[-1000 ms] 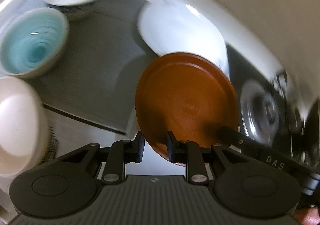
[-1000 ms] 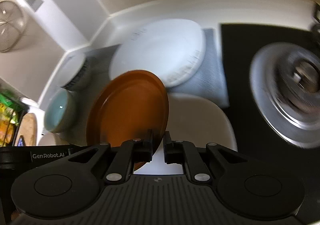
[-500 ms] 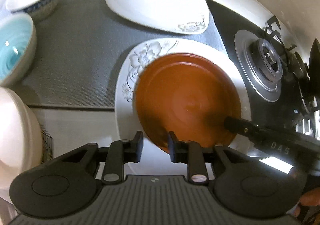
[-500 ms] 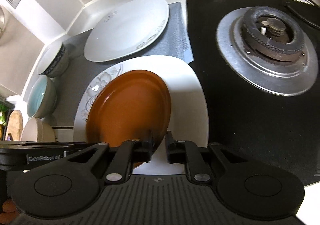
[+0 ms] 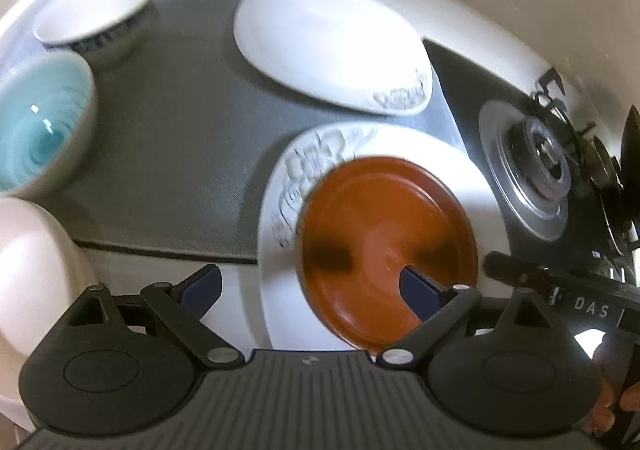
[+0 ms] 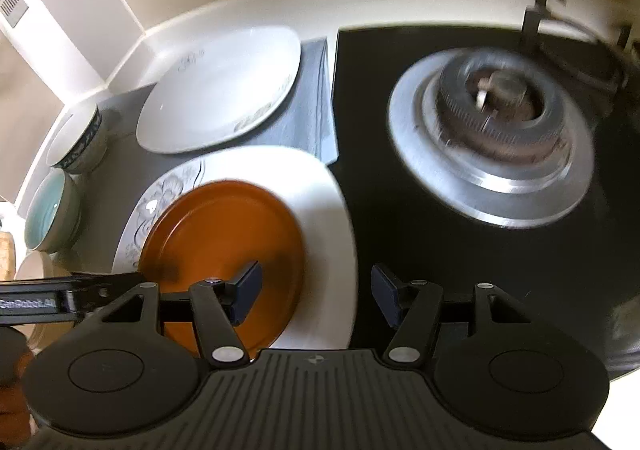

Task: Organize plates and bowls
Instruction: 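Lift the orange plate with both grippers and lower it onto the white flower plate, then open the right gripper while the left gripper opens, releasing the orange plate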

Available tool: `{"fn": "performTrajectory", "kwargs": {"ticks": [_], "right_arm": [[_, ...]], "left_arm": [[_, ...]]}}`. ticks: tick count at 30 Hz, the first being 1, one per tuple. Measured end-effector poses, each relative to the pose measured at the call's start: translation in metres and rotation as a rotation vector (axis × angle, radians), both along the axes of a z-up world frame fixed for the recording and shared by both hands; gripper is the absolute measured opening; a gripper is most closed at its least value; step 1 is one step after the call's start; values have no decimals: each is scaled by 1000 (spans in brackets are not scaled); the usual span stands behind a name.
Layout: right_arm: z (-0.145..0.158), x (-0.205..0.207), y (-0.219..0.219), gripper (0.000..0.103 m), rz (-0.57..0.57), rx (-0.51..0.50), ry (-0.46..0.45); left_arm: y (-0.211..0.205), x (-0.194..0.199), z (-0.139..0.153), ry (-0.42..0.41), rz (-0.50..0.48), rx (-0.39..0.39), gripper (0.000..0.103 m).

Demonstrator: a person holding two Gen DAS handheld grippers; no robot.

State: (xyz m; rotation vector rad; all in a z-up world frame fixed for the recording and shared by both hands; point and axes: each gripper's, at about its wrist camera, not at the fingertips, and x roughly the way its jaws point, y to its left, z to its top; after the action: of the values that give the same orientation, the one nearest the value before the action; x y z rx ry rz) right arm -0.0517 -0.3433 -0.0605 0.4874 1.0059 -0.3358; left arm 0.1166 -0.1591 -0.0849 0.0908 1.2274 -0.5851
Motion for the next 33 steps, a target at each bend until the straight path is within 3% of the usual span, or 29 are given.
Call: {"fn": "performTrajectory", "kwargs": {"ticks": [6, 14, 33], "right_arm": [[0, 5, 13, 69, 31, -25, 16], [-2, 6, 21, 69, 42, -24, 25], [-4, 17, 27, 71, 99, -25, 41]], "left_arm": [[-2, -1, -4, 21, -35, -27, 97], [1, -6, -7, 53, -64, -52, 98], [14, -12, -5, 62, -81, -31, 99]]}}
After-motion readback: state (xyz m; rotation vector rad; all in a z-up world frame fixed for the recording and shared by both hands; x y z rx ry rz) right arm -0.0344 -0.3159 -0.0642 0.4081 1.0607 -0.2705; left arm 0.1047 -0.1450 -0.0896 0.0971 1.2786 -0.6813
